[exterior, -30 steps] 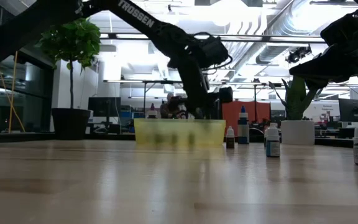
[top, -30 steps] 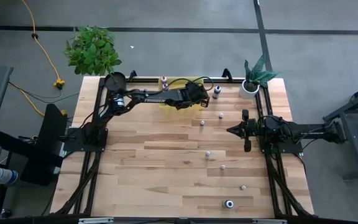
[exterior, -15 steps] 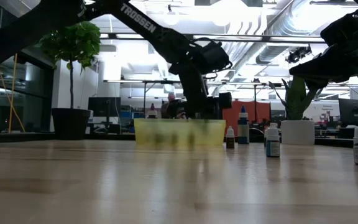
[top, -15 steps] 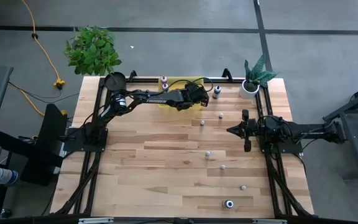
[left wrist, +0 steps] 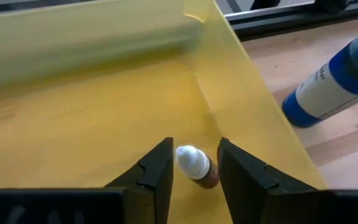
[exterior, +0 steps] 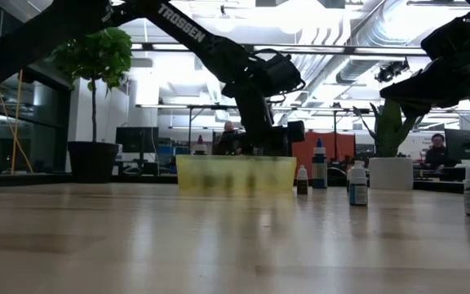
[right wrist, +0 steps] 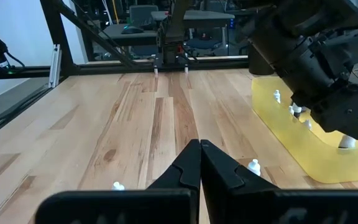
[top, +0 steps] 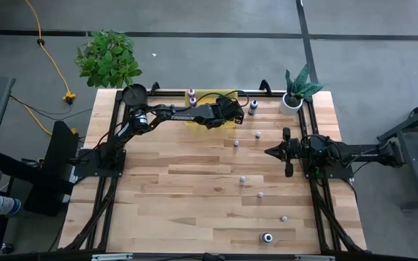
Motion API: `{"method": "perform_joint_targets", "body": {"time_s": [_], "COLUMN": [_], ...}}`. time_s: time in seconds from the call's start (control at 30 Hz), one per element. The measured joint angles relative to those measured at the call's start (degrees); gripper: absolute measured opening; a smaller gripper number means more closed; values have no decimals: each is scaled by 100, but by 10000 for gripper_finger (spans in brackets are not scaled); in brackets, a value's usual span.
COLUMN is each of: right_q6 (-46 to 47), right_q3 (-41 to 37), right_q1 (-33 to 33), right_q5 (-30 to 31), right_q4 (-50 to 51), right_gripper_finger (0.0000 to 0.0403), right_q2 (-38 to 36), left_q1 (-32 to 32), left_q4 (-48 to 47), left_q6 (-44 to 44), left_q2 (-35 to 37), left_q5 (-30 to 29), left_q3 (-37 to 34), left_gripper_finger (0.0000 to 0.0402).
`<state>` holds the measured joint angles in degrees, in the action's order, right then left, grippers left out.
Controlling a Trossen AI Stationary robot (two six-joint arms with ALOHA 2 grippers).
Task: Pick & Place food coloring
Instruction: Put the small violet food coloring bottle into the yellow container, then put the small brown food coloring bottle into the yellow container
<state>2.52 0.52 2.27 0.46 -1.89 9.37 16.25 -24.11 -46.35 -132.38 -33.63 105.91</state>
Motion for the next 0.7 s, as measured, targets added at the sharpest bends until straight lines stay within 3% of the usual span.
{"method": "perform_joint_targets", "body": {"time_s": [0.53, 0.7], "right_q6": [0, 0], "right_q3": [0, 1], "right_q1": [-1, -1], "right_q5": [1, 0], "right_q4": [0, 0], "right_gripper_finger": [0, 0], "right_q2": [0, 0], "left_q1": [0, -2], "left_q4": [-38, 60], "left_q6": [3, 539], "left_q2": [0, 10], "left_q5": [0, 88], "left_q3": [0, 58], "left_gripper_finger": [128, 128]}}
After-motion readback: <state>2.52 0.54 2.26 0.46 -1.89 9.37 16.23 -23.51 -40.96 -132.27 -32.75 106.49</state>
